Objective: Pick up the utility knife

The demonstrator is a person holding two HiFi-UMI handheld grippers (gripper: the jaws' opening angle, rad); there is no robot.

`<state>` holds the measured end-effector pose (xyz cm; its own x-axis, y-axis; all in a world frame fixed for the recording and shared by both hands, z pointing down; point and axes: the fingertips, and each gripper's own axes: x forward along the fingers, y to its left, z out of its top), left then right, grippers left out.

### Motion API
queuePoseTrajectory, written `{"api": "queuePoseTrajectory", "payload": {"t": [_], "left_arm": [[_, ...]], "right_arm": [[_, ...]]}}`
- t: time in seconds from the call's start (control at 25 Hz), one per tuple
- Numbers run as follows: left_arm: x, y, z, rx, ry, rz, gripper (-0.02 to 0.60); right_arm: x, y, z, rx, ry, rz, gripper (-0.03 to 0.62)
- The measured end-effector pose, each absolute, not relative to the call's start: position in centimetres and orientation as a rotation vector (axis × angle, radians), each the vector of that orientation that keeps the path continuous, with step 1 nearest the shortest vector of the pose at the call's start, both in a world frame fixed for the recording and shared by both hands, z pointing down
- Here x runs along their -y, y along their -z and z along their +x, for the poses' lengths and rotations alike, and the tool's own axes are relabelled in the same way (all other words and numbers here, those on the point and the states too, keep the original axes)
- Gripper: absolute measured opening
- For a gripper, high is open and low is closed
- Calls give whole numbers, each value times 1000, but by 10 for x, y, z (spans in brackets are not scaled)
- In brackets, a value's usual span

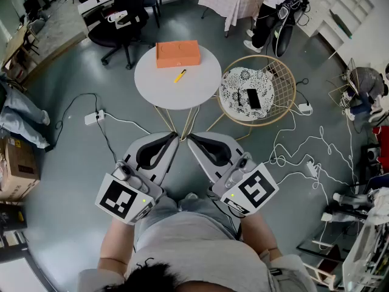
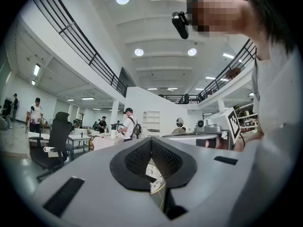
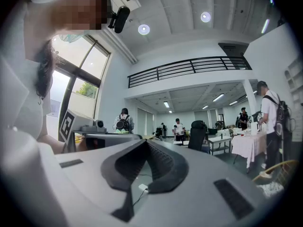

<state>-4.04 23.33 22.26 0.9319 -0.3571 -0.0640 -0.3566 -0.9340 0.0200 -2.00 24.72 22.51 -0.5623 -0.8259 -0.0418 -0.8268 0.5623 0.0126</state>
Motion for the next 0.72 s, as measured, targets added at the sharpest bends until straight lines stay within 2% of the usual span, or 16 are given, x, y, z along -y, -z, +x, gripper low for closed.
{"api": "queuePoseTrajectory", "payload": {"t": [0.48, 0.72], "left_arm": [[-223, -220, -59, 586, 117, 3069, 11], [-222, -222, -52, 623, 111, 3066, 11]], "right_arm": [[-241, -228, -40, -2774, -11, -1432, 8], [-239, -228, -28, -2746, 4, -1402, 8]]}}
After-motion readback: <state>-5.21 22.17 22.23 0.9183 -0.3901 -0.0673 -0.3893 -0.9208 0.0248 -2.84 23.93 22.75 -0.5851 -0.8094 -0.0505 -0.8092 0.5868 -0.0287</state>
